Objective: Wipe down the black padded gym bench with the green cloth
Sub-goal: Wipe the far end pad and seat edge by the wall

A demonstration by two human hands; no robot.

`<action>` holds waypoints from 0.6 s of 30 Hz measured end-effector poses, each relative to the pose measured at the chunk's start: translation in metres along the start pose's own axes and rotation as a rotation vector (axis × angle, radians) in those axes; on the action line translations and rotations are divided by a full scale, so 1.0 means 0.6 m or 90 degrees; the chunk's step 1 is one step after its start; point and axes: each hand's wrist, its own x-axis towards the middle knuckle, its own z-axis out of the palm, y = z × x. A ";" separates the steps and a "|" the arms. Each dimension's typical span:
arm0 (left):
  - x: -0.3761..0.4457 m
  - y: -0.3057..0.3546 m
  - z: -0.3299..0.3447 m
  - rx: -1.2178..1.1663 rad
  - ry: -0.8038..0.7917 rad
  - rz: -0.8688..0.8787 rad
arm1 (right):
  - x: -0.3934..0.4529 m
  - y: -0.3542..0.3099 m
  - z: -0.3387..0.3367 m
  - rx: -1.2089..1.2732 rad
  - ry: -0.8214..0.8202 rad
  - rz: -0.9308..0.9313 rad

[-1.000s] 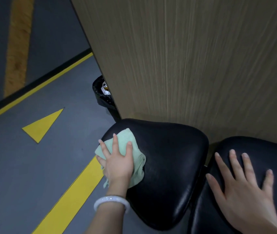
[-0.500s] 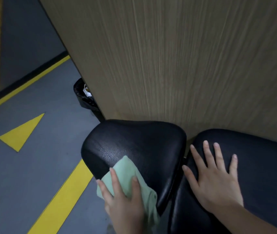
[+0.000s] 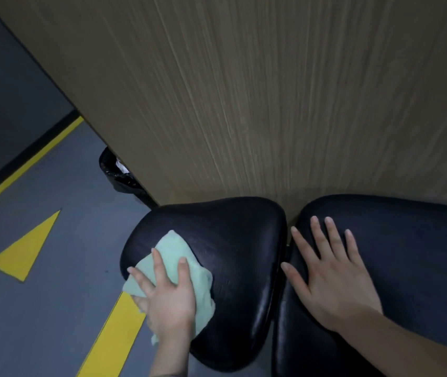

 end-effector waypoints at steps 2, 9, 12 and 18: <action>-0.050 -0.010 0.007 0.001 -0.009 0.012 | 0.001 -0.001 0.001 0.003 0.002 0.000; -0.136 -0.016 0.029 -0.010 -0.015 0.009 | 0.003 -0.002 0.006 0.005 0.022 -0.007; -0.084 0.001 0.026 0.122 -0.023 0.031 | 0.004 0.000 0.009 -0.002 0.027 -0.013; -0.013 0.077 0.036 0.253 -0.061 0.122 | 0.005 0.000 0.008 -0.013 0.024 -0.012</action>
